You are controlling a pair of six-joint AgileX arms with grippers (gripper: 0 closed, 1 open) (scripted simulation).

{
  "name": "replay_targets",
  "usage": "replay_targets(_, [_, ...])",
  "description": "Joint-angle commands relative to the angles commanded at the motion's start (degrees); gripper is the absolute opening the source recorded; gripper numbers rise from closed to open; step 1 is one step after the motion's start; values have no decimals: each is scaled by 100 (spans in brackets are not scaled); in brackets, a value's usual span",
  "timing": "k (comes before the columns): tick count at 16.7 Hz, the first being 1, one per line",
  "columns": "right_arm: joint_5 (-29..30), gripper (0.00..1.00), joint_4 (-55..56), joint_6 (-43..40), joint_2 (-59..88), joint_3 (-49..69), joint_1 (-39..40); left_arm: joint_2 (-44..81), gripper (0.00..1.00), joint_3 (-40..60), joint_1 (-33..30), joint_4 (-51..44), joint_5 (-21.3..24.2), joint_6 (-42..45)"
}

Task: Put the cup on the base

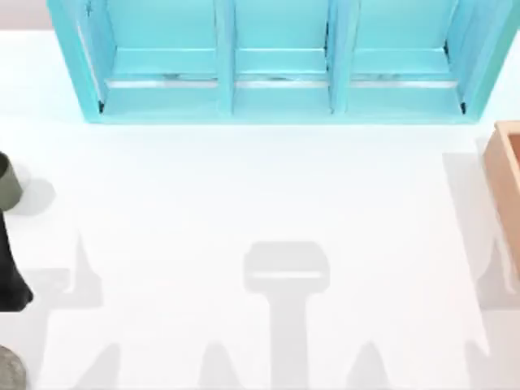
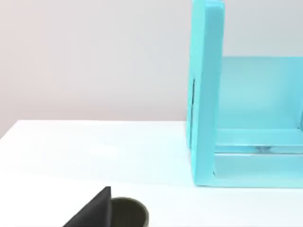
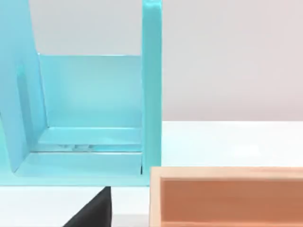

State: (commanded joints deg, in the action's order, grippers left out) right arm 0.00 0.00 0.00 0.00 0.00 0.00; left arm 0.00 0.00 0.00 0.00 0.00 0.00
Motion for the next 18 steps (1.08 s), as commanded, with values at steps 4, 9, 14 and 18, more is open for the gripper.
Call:
replay_targets(4, [0, 100, 0, 0, 0, 0, 0, 166, 100, 117, -22, -116, 20, 165])
replay_targets(9, [0, 100, 0, 0, 0, 0, 0, 1642, 100, 1127, -99, -1040, 96, 1566])
replay_targets(14, [0, 100, 0, 0, 0, 0, 0, 4443, 100, 2864, -83, -2577, 125, 3847])
replay_targets(18, [0, 100, 0, 0, 0, 0, 0, 6936, 100, 4521, 12, -3997, 122, 5761])
